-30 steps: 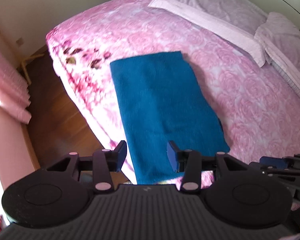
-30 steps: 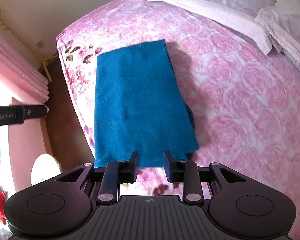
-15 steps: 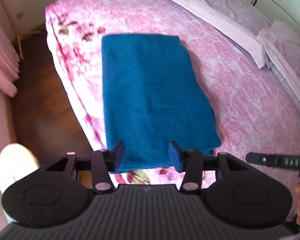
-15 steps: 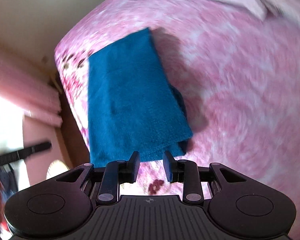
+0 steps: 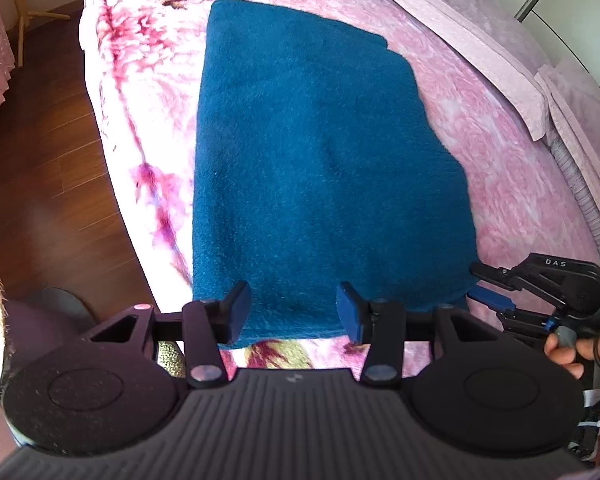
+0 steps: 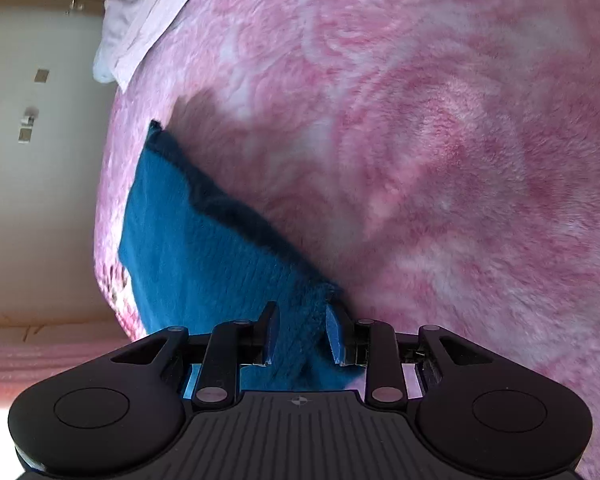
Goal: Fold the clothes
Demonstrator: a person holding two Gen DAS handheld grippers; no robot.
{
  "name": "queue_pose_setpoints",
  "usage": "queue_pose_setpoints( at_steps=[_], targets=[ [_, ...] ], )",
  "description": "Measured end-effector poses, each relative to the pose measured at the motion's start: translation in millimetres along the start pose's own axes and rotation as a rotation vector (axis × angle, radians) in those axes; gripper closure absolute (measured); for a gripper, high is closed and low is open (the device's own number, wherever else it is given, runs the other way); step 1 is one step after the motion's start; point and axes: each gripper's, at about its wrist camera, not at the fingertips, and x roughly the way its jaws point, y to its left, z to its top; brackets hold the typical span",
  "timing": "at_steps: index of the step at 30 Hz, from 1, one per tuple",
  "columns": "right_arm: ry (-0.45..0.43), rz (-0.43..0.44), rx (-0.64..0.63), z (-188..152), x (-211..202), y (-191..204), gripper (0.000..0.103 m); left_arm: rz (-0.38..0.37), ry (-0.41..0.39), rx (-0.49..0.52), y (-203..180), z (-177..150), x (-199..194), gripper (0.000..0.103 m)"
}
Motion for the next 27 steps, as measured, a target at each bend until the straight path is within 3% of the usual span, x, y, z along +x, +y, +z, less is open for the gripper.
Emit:
queue_pose_setpoints(
  at_steps=[1, 2, 8, 13, 16, 18, 23, 27],
  targets=[
    [-0.006, 0.004, -0.006, 0, 2, -2, 0.08, -0.001, 0.004, -0.003, 3, 0, 4, 0.06],
    [-0.02, 0.007, -0.026, -1, 0, -2, 0.097, -0.001, 0.008, -0.006, 6, -1, 7, 0.061],
    [-0.111, -0.018, -0.13, -25, -40, 2, 0.1, -0.023, 0.022, -0.025, 29, -6, 10, 0.063],
    [-0.049, -0.103, -0.156, -26, -3, -11, 0.1, 0.003, 0.039, -0.032, 42, -8, 17, 0.064],
    [-0.006, -0.097, -0.16, -15, -1, -8, 0.1, 0.0, 0.028, -0.046, 49, -6, 15, 0.064],
    [0.057, -0.098, -0.202, -5, -8, -2, 0.095, -0.011, 0.023, -0.059, 56, -2, 15, 0.064],
    [0.115, -0.067, -0.352, 18, -23, 11, 0.048, -0.089, 0.006, -0.121, 78, 12, 21, 0.063],
    [0.19, 0.038, -0.437, 48, -5, 23, 0.044, -0.18, 0.013, -0.182, 96, 21, 40, 0.063]
  ],
)
